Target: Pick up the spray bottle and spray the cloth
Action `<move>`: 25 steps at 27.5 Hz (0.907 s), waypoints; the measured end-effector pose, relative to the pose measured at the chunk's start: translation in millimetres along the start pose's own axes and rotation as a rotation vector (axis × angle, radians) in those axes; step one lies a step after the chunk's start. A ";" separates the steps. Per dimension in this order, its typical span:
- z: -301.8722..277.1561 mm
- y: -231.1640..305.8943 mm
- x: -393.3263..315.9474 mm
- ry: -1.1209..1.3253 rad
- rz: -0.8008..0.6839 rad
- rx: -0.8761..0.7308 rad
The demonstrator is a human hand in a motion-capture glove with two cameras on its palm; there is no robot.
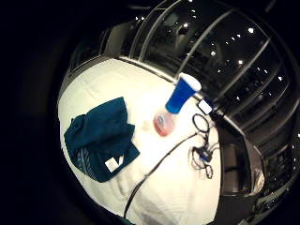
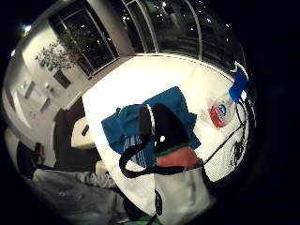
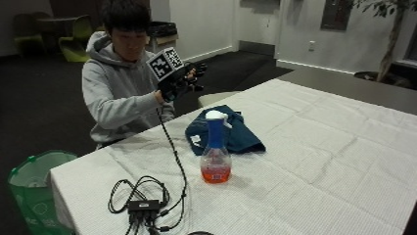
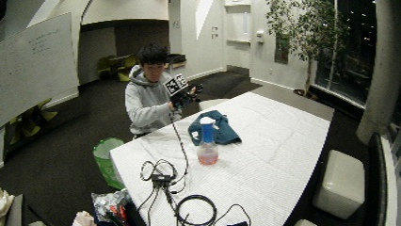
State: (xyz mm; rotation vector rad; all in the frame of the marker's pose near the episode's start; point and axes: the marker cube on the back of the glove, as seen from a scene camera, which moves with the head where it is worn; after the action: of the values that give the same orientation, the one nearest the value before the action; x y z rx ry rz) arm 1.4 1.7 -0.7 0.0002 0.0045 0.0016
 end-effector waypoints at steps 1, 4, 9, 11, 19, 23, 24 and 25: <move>-0.1 0.6 0.4 0.002 0.001 0.000; -0.6 4.8 3.0 0.011 0.005 -0.002; -1.8 15.0 8.7 0.017 0.013 -0.005; -2.7 20.8 11.4 0.018 0.020 -0.001; -11.4 52.8 44.3 -0.018 0.089 0.091; -10.1 72.4 68.7 -0.031 0.149 0.112; -8.3 76.3 76.5 -0.041 0.168 0.115; -6.0 79.3 84.6 -0.057 0.187 0.118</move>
State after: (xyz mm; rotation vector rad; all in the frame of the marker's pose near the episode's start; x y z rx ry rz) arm 85.8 81.1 -7.1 0.1185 -0.0520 0.1882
